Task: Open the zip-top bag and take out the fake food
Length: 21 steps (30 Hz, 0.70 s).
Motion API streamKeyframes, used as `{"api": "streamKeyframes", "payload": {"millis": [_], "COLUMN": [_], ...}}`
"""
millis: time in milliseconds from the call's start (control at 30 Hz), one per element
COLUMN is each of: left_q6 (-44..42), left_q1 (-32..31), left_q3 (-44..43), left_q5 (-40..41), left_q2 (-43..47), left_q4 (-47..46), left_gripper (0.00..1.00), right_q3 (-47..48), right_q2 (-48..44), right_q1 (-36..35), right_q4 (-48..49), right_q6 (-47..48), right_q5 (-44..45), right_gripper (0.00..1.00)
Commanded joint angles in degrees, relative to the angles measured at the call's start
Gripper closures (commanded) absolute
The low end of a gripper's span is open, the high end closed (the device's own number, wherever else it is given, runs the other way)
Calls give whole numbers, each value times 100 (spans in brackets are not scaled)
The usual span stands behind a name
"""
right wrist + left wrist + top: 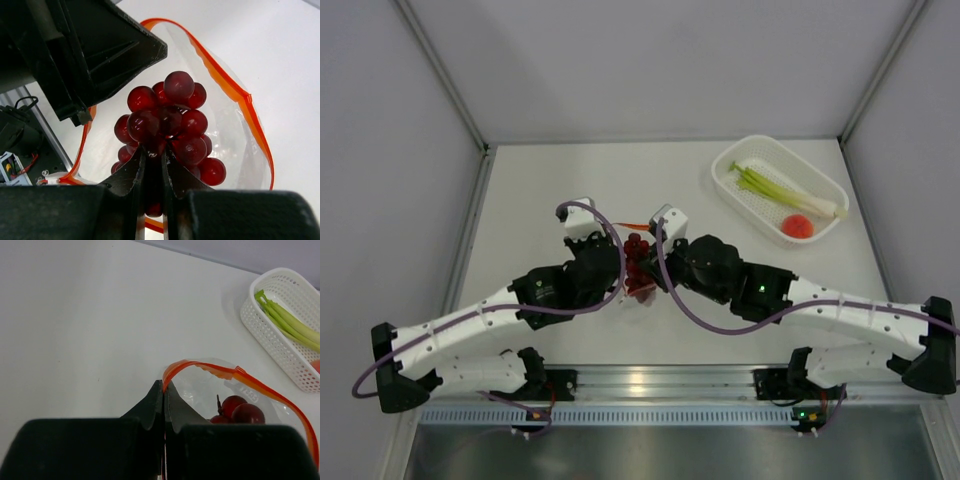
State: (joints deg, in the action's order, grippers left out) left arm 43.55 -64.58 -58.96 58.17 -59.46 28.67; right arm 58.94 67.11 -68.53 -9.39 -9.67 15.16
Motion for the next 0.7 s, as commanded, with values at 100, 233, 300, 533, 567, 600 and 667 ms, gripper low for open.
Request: {"api": "streamKeyframes", "payload": {"millis": [100,233,300,533,567,600,667], "left_q6": [-110,-145,-163,-198,-250,-259,-277], "left_q1": [59,129,156,191,200,226,244], "left_q3": [130,174,192,174,174,183,183], "left_q5": [124,72,54,28,19,10,36], "left_q2": [58,75,75,84,93,110,198], "left_q4": [-63,-63,-72,-63,-63,-37,-1], "left_gripper": [100,100,100,100,100,100,100], "right_q3": [609,724,663,610,645,758,961], "right_q2": [-497,-821,-971,-1323,-1350,-1393,-1429], "right_q1": [-90,-81,-55,-11,50,103,426], "right_q4": [490,849,1139,1721,1704,1555,1187], "right_q6": [132,115,150,431,509,562,581], "right_q5": [198,505,514,1741,1910,2051,2342], "right_gripper": [100,100,100,100,100,100,100]}}
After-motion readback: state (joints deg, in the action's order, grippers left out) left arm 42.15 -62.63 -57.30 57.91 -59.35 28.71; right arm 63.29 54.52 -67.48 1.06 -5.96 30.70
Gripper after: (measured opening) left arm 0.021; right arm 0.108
